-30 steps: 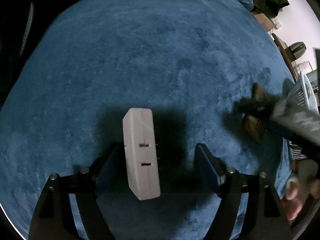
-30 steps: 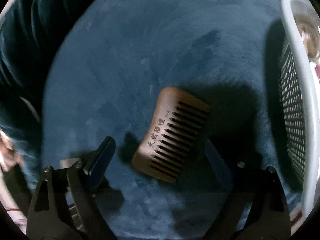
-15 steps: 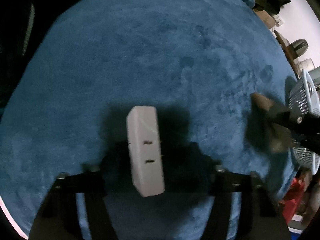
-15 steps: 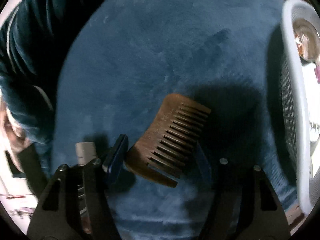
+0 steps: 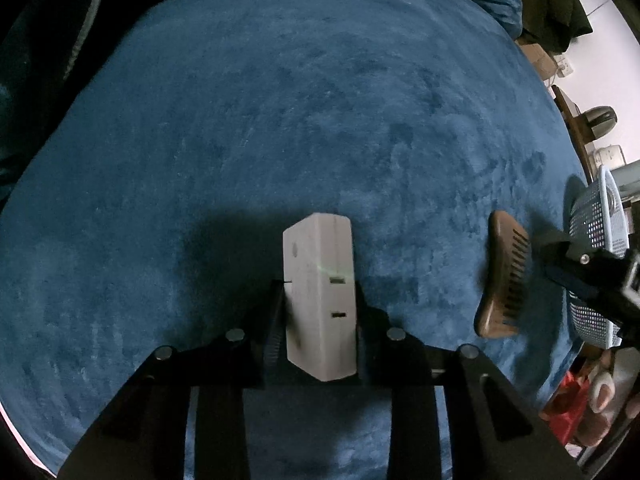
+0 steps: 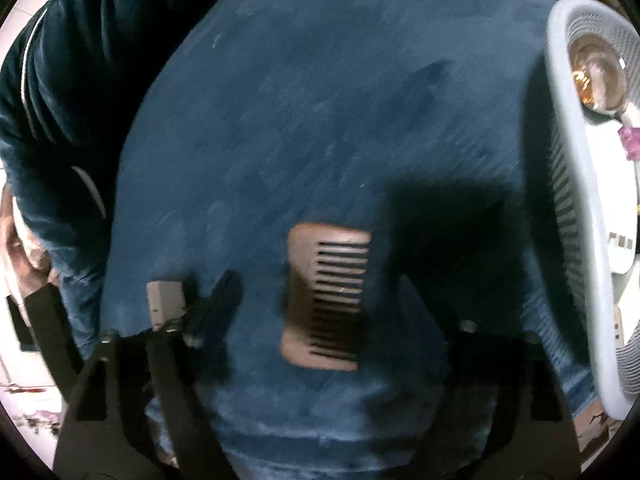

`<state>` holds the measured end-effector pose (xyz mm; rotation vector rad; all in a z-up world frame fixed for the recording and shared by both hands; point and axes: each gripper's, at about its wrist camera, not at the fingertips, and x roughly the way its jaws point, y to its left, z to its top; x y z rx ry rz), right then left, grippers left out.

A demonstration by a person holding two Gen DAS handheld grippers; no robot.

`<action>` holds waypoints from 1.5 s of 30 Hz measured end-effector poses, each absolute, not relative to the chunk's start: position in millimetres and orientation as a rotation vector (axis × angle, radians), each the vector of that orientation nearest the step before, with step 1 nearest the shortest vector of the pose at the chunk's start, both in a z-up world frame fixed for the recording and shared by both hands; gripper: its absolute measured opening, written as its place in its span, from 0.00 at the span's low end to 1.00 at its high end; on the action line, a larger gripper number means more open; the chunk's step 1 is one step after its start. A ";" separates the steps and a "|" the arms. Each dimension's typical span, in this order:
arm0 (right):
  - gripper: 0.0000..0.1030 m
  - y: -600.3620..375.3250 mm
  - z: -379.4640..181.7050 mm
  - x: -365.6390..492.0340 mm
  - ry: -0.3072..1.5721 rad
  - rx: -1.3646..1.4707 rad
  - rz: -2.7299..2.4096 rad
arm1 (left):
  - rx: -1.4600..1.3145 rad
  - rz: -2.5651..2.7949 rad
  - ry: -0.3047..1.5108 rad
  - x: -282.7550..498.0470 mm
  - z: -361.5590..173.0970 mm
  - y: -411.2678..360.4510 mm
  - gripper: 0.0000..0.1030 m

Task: Organize rigid objects
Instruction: 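Close the right tool on the wooden comb while the left tool holds the charger, then carry the charger in the left tool while the right tool carries the comb to the basket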

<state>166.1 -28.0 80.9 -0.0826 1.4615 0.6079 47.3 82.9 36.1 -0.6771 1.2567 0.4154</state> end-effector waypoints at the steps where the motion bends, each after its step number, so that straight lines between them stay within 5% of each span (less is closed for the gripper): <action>1: 0.81 -30.8 80.8 165.0 1.456 -0.096 0.604 | -0.679 0.413 1.257 48.6 35.1 83.5 0.36; 8: 0.75 -8.9 53.5 137.6 1.417 -0.355 0.508 | -0.656 0.378 1.249 52.7 29.3 77.6 0.59; 10: 0.54 -1.5 56.9 129.9 1.385 -0.416 0.505 | -0.637 0.387 1.255 53.4 30.3 76.2 0.57; 14: 0.49 -10.8 66.2 136.5 1.443 -0.306 0.557 | -0.638 0.410 1.249 47.0 38.0 80.1 0.29; 45: 0.49 -67.2 121.0 151.2 1.447 -0.036 0.665 | -0.525 0.389 1.191 64.2 100.8 58.3 0.29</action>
